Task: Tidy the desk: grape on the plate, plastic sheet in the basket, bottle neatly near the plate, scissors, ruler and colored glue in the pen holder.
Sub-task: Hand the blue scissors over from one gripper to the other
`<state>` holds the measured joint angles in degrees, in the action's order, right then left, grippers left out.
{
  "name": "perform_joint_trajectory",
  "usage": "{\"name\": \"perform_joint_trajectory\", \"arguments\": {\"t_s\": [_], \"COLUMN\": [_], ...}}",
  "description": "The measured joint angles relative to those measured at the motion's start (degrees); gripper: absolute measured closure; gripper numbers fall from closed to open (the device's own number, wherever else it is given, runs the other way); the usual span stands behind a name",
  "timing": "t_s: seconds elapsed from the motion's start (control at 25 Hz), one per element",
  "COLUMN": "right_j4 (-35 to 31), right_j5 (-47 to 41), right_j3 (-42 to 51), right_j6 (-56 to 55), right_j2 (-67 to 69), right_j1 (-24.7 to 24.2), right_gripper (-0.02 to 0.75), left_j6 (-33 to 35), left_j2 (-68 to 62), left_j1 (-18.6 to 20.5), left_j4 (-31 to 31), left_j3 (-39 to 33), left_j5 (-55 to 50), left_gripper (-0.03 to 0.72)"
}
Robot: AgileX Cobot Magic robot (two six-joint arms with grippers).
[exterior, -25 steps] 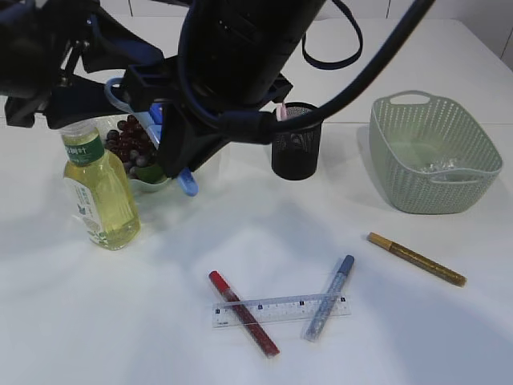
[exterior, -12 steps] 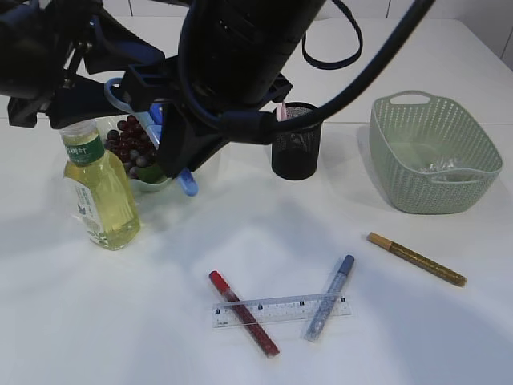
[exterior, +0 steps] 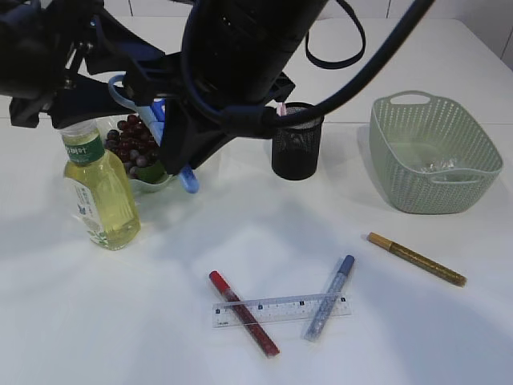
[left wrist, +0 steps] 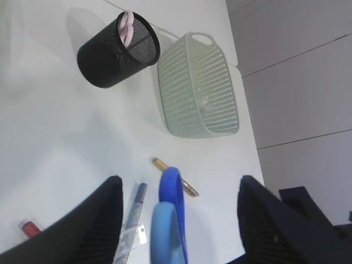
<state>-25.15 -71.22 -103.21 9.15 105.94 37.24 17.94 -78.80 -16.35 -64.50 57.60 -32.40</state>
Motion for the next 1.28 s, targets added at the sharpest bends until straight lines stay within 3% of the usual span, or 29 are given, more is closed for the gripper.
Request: {"name": "perform_joint_trajectory", "arguments": {"t_s": [0.6,0.88,1.28], "right_j4": [-0.42,-0.55,-0.55], "right_j5": [0.00,0.00,0.00], "right_j3": [0.00,0.00,0.00], "right_j6": [0.00,0.00,0.00], "right_j2": [0.00,0.00,0.00], "right_j1": [0.00,0.00,0.00], "right_gripper": [0.576,0.576,0.576], "left_j6": [0.02,0.12,0.12], "left_j2": [-1.35,-1.35,-1.35], "left_j1": [-2.01,-2.01,-2.01], "left_j4": [-0.21,-0.21,-0.21], "left_j3": [0.00,0.00,0.00], "left_j5": [0.40,0.44,0.44], "left_gripper": [0.240,0.334,0.531]}}
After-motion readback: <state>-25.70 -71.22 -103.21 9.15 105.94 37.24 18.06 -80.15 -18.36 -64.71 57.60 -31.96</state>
